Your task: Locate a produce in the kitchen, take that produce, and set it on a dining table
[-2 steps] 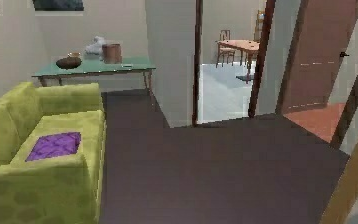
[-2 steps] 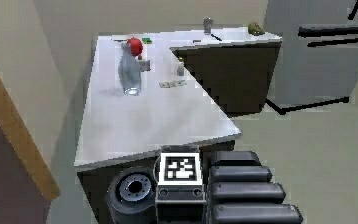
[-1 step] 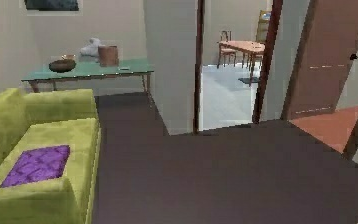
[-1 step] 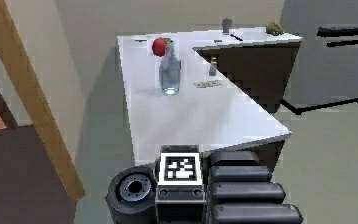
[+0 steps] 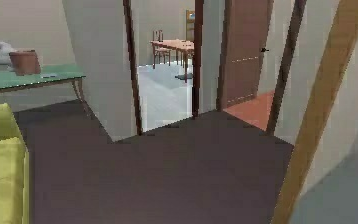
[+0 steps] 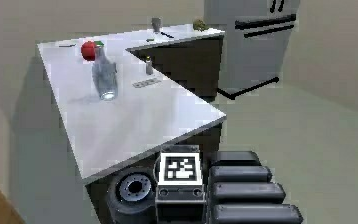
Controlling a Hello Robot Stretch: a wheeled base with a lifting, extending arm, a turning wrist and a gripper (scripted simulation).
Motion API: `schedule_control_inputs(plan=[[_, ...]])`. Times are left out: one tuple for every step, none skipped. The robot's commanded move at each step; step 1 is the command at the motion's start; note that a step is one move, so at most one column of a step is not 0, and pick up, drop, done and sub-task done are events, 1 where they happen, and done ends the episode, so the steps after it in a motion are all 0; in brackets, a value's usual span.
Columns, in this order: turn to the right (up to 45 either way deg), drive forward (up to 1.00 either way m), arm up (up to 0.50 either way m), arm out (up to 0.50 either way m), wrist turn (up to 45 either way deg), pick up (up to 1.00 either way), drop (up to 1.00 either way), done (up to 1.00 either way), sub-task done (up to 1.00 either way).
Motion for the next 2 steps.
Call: schedule_control_inputs(plan=[[0.0, 1.00, 0.00, 0.00, 0.0, 0.00, 0.00, 0.00, 0.00], [0.0, 1.00, 0.00, 0.00, 0.0, 0.00, 0.00, 0.00, 0.00]])
